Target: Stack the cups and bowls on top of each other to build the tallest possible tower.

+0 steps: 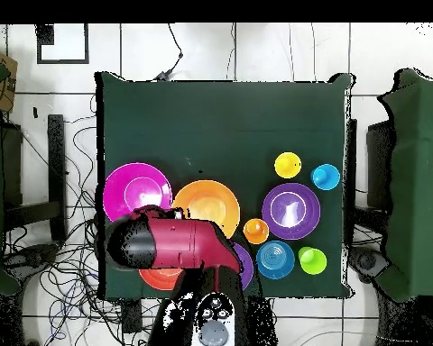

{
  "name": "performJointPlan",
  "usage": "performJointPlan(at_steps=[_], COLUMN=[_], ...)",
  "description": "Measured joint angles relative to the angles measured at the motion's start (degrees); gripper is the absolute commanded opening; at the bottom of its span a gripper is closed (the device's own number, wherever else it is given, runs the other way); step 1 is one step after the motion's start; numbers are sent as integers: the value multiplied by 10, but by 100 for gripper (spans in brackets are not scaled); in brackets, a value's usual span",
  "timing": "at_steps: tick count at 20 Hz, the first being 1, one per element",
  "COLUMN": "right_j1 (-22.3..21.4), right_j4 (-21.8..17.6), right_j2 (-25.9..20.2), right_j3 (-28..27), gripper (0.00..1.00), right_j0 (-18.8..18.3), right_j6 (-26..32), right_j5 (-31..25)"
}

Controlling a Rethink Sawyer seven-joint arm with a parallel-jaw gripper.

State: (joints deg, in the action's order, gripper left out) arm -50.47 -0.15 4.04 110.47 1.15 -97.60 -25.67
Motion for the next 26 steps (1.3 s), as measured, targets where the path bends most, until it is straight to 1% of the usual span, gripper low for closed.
performJointPlan(at_steps=[6, 14, 23, 26], right_j1=[28, 49, 69, 73], right_j4=[1, 4, 5, 4], right_j2=[4, 4, 4, 3], right_j3=[-29, -54, -70, -72], gripper=[100, 100, 100, 100], right_j0=[1, -1, -8, -16], right_j6=[-2, -6, -8, -8], right_j5=[0, 0, 4, 4])
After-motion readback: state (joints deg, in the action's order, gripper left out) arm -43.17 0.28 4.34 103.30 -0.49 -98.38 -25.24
